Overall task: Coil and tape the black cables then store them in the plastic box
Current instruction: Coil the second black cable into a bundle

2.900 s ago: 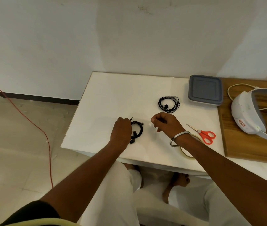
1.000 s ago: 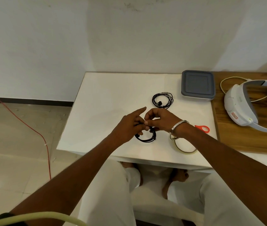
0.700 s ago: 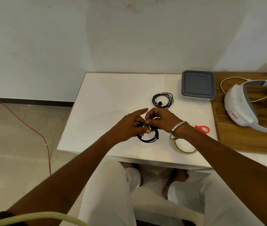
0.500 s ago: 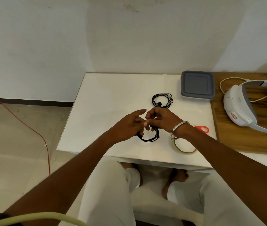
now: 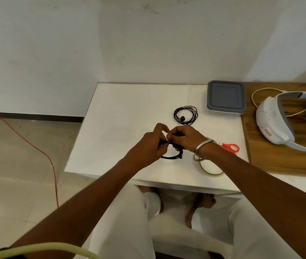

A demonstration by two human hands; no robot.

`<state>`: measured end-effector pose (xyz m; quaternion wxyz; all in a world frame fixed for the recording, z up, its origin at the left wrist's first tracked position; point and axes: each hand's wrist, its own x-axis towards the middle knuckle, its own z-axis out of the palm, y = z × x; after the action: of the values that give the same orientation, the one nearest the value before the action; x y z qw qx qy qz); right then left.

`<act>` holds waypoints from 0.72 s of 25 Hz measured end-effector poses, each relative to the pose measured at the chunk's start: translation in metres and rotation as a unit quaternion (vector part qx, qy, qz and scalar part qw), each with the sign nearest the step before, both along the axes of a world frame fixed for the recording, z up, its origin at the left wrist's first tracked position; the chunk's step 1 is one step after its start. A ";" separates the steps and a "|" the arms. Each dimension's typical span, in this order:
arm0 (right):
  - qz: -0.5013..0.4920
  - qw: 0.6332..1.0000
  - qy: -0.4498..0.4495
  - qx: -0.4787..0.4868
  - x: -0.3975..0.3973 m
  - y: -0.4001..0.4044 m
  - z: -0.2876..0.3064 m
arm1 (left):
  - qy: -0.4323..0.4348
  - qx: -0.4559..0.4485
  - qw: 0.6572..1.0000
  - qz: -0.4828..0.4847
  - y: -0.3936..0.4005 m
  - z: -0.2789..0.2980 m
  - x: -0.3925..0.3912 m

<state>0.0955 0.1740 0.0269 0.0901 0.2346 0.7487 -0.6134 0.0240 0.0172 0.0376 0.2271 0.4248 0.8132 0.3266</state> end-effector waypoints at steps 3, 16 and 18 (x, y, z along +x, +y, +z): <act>-0.003 1.000 -0.021 -0.002 -0.002 -0.001 0.002 | 0.040 -0.013 0.999 -0.002 -0.001 0.000 0.004; -0.031 0.997 0.032 0.068 0.000 0.000 -0.004 | 0.133 0.030 0.990 0.027 0.001 -0.014 0.003; -0.024 0.997 0.041 0.067 0.000 0.000 -0.004 | 0.133 0.032 0.990 0.033 0.001 -0.016 0.002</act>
<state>0.0954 0.1737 0.0232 0.0285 0.2326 0.7854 -0.5729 0.0261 0.0177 0.0218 0.0924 0.4441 0.8389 0.3007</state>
